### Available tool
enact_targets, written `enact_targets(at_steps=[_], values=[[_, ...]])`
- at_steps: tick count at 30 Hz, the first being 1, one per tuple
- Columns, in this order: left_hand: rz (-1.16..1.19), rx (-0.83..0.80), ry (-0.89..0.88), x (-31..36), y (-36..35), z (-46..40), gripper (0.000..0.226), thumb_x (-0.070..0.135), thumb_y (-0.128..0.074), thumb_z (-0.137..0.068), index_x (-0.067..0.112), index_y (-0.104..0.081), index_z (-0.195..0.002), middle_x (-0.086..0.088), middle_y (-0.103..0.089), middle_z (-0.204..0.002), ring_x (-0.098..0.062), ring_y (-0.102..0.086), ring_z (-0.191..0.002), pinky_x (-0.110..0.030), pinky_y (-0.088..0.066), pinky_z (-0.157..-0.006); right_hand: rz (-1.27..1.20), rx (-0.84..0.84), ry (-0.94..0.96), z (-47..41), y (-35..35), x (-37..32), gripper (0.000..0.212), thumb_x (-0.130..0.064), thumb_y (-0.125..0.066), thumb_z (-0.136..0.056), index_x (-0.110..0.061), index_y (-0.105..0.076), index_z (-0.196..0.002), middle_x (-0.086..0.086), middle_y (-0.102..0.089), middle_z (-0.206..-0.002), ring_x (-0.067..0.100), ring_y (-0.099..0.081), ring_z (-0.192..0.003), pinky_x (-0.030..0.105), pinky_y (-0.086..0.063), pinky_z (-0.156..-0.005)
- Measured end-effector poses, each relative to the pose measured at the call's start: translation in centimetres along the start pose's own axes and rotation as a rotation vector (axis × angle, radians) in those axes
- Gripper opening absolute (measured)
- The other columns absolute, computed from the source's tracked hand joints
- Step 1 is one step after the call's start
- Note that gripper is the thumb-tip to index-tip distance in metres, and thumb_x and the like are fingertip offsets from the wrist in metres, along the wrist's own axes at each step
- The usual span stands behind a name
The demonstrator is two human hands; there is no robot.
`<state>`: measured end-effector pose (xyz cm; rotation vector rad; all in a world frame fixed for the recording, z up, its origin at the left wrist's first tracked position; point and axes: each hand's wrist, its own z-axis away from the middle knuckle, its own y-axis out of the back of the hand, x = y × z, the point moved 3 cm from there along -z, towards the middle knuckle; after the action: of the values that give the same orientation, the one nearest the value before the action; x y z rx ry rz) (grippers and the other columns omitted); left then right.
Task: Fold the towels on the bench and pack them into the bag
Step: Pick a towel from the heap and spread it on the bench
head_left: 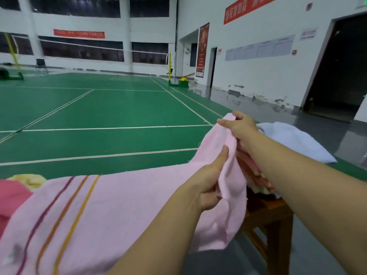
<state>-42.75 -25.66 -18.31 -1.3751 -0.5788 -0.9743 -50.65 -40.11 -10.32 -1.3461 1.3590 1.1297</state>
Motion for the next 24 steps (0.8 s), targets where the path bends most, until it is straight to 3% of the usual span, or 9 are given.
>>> enact_targets(at_steps=[2, 6, 11, 14, 20, 24], values=[[-0.053, 0.022, -0.017, 0.9, 1.2, 1.3, 0.076, 0.070, -0.067, -0.079, 0.018, -0.063, -0.134, -0.004, -0.071, -0.125, -0.021, -0.062, -0.123, -0.037, -0.052, -0.099, -0.034, -0.056, -0.017, 0.8, -1.6, -0.2, 0.082, -0.011, -0.086, -0.077, -0.010, -0.047, -0.148, 0.014, -0.050, -0.149, 0.028, -0.058, -0.116, 0.036, -0.051, -0.098], [-0.126, 0.144, -0.062, 2.8, 4.6, 5.1, 0.091, 0.074, -0.078, -0.061, 0.017, -0.066, -0.131, -0.007, -0.070, -0.128, -0.024, -0.064, -0.122, -0.044, -0.048, -0.109, -0.123, -0.222, -0.084, 3.2, -6.5, -0.6, 0.078, -0.001, -0.080, -0.081, -0.004, -0.042, -0.150, 0.018, -0.050, -0.148, 0.028, -0.060, -0.105, 0.035, -0.052, -0.088], [-0.209, 0.308, -0.082, 5.9, 9.5, 11.1, 0.062, 0.064, -0.064, -0.087, 0.015, -0.070, -0.124, -0.005, -0.075, -0.117, -0.021, -0.070, -0.112, -0.042, -0.055, -0.099, -0.126, -0.370, -0.104, 6.4, -14.6, -1.1, 0.080, 0.000, -0.079, -0.082, -0.004, -0.039, -0.151, 0.019, -0.054, -0.143, 0.025, -0.066, -0.091, 0.031, -0.056, -0.068], [-0.255, 0.402, -0.113, 7.4, 12.5, 15.0, 0.060, 0.062, -0.064, -0.088, 0.013, -0.071, -0.122, -0.005, -0.075, -0.115, -0.022, -0.071, -0.110, -0.045, -0.053, -0.103, -0.103, -0.469, -0.101, 8.9, -19.8, -1.2, 0.082, 0.000, -0.078, -0.084, -0.004, -0.035, -0.153, 0.018, -0.051, -0.146, 0.020, -0.065, -0.086, 0.026, -0.054, -0.058], [-0.237, 0.577, -0.143, 8.5, 18.0, 21.7, 0.065, 0.057, -0.072, -0.085, 0.007, -0.067, -0.127, -0.011, -0.073, -0.119, -0.028, -0.070, -0.113, -0.050, -0.050, -0.106, -0.029, -0.596, -0.109, 14.0, -29.1, 0.2, 0.084, -0.004, -0.080, -0.084, -0.007, -0.034, -0.154, 0.016, -0.045, -0.151, 0.028, -0.066, -0.100, 0.035, -0.059, -0.072], [-0.306, 0.704, -0.109, 9.3, 21.1, 25.8, 0.039, 0.033, -0.063, -0.099, 0.001, -0.068, -0.121, -0.015, -0.076, -0.109, -0.031, -0.073, -0.103, -0.046, -0.057, -0.096, 0.074, -0.688, -0.068, 17.6, -34.4, 1.2, 0.084, -0.011, -0.083, -0.082, -0.013, -0.038, -0.153, 0.016, -0.050, -0.145, 0.030, -0.067, -0.100, 0.038, -0.062, -0.073]])
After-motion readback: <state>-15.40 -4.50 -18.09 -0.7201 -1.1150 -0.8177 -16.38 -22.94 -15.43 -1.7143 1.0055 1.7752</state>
